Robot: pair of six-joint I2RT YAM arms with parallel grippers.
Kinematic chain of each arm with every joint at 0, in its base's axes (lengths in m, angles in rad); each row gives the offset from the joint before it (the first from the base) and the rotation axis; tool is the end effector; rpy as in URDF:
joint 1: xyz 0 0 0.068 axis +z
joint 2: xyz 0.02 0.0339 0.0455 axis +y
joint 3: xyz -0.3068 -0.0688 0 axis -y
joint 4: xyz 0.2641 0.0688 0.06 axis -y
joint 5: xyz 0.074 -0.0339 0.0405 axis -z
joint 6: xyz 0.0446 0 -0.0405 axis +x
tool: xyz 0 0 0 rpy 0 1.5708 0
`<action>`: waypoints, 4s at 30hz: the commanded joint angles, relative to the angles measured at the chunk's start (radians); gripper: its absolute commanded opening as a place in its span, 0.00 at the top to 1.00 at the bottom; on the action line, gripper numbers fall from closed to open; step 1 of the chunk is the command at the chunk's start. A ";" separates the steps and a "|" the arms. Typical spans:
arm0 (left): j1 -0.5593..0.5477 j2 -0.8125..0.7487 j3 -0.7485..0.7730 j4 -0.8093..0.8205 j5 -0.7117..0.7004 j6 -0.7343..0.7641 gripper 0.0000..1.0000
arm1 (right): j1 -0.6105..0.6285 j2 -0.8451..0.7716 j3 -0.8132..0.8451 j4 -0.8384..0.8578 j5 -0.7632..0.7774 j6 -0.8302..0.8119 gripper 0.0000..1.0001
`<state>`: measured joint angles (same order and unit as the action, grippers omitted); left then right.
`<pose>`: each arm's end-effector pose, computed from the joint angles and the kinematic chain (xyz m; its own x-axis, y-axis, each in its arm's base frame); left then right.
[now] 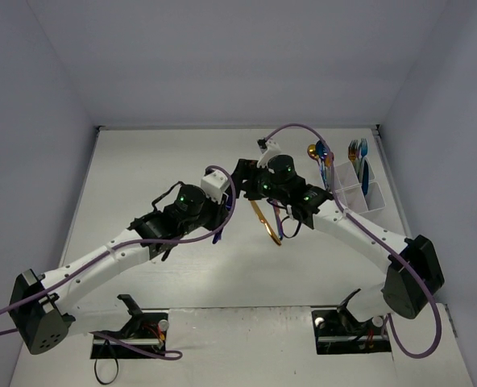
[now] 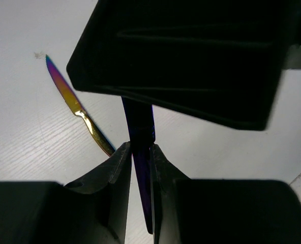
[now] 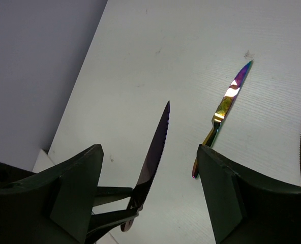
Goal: Sort the eating utensils into containers
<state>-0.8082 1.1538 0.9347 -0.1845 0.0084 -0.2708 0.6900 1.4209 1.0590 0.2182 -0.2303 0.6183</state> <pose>0.1901 -0.1996 0.3486 -0.4563 0.0903 -0.8853 0.6292 0.7362 -0.2492 0.2701 0.2361 0.3627 -0.5502 0.2776 -0.7875 -0.5830 0.5475 0.6003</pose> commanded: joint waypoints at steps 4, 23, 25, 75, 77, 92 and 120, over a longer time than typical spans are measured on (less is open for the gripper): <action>-0.009 -0.012 0.084 0.113 -0.025 0.029 1.00 | 0.028 0.024 0.035 0.090 0.025 0.024 0.60; -0.006 0.024 0.073 0.011 -0.209 -0.063 0.29 | -0.094 -0.185 0.018 -0.045 0.253 -0.218 1.00; -0.005 0.022 0.062 -0.019 -0.261 -0.080 0.23 | -0.145 -0.238 0.025 -0.097 0.335 -0.294 1.00; 0.115 0.287 0.095 -0.189 -0.208 -0.307 0.16 | -0.861 -0.148 -0.123 0.007 0.338 -0.556 0.70; 0.119 0.309 0.111 -0.185 -0.210 -0.311 0.16 | -0.856 -0.180 -0.111 -0.003 0.313 -0.541 0.61; 0.139 0.606 0.334 -0.261 -0.240 -0.389 0.42 | -0.834 -0.451 -0.108 -0.121 0.151 -0.400 0.31; 0.164 0.846 0.498 -0.350 -0.190 -0.435 0.84 | -0.730 -0.614 -0.182 -0.199 0.112 -0.404 0.13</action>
<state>-0.6529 1.9867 1.4031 -0.4921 -0.1872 -0.6936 -0.0520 0.8249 0.8670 -0.0238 -0.1101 0.2165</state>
